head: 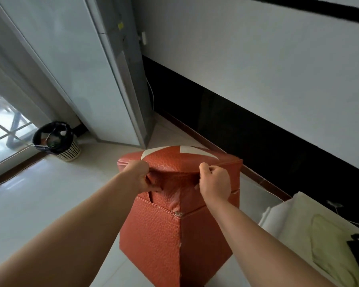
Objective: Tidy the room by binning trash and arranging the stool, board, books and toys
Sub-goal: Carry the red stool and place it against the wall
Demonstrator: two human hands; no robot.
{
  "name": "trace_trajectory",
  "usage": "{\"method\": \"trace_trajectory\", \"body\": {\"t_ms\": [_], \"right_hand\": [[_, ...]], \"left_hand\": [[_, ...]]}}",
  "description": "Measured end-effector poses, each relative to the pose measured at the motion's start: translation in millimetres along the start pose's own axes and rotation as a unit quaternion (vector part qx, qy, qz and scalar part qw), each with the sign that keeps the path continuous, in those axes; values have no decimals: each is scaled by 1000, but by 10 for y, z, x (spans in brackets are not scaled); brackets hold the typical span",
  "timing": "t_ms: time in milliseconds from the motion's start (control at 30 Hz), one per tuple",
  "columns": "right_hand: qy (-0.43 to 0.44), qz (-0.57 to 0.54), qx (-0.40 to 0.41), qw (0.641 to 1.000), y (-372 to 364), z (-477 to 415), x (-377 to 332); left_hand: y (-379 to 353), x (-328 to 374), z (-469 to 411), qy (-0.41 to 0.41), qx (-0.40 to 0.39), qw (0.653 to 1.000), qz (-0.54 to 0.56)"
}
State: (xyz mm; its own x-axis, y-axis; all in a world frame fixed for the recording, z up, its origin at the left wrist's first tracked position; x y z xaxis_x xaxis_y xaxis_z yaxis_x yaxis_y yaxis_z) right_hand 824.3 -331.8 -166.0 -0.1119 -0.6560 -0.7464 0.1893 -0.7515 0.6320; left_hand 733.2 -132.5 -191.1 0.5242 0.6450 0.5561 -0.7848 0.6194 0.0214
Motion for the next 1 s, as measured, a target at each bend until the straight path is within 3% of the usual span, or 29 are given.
{"method": "trace_trajectory", "body": {"t_ms": [300, 667, 1000], "right_hand": [[-8, 74, 25, 997, -692, -1195, 80], [-118, 71, 81, 987, -1708, -2619, 533], [-110, 73, 108, 985, -2161, -3333, 791]], "left_hand": [[-448, 475, -1454, -16, -2, 1000, 10], [-1390, 1087, -3099, -40, -54, 997, -24], [-1896, 1234, -4021, -43, -87, 995, -2]]}}
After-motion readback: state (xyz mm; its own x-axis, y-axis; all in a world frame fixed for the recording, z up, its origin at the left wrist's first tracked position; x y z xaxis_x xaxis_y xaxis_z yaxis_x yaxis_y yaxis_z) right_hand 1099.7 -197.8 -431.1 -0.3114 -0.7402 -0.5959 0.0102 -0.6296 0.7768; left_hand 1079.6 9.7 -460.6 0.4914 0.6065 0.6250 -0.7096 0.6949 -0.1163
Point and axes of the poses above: each hand's wrist, its own z-axis away from the middle knuckle, its own y-axis out of the back of the hand, x = y × z, the point moved 7 cm from there along -z, towards the middle knuckle, and after that the axes turned 7 degrees about z, right-handed, at the moved point
